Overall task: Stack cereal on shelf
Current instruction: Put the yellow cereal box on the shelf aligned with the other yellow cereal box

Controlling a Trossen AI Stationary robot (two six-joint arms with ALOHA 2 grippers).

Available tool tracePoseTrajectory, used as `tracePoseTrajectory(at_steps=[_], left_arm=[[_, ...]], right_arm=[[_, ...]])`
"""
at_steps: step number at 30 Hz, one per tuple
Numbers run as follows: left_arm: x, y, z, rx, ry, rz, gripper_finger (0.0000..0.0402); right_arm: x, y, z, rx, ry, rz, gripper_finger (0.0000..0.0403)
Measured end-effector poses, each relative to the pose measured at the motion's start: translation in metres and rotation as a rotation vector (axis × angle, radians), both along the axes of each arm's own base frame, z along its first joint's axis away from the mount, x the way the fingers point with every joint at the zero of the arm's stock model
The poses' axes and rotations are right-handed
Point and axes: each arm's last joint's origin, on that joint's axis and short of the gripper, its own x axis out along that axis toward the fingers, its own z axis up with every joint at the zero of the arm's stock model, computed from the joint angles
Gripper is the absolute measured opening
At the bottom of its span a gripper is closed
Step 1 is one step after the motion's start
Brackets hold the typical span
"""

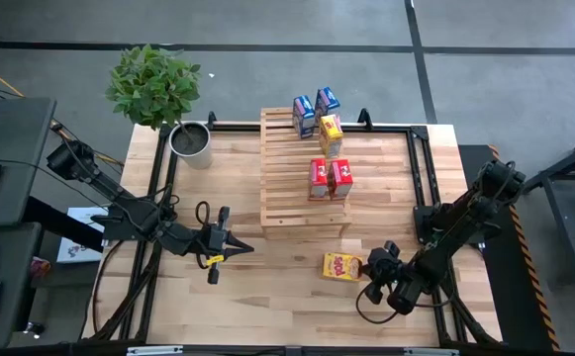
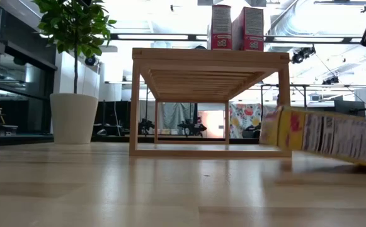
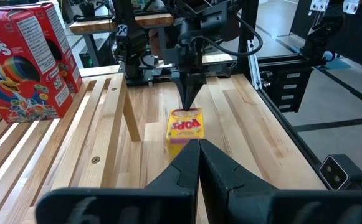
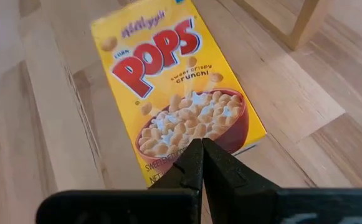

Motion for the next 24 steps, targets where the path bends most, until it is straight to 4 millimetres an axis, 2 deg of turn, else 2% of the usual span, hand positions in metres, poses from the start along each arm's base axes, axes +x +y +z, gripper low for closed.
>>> tracePoseTrajectory(at_steps=[11, 24], left_arm=[[0.0000, 0.0000, 0.0000, 0.000, 0.000, 0.000, 0.0000], [0.0001, 0.0000, -0.0001, 0.000, 0.000, 0.000, 0.0000]], right_arm=[[-0.0087, -0.0003, -0.0047, 0.024, 0.087, -0.008, 0.0000], [-0.0077, -0.0004, -0.0036, 0.024, 0.056, -0.030, 0.0000]])
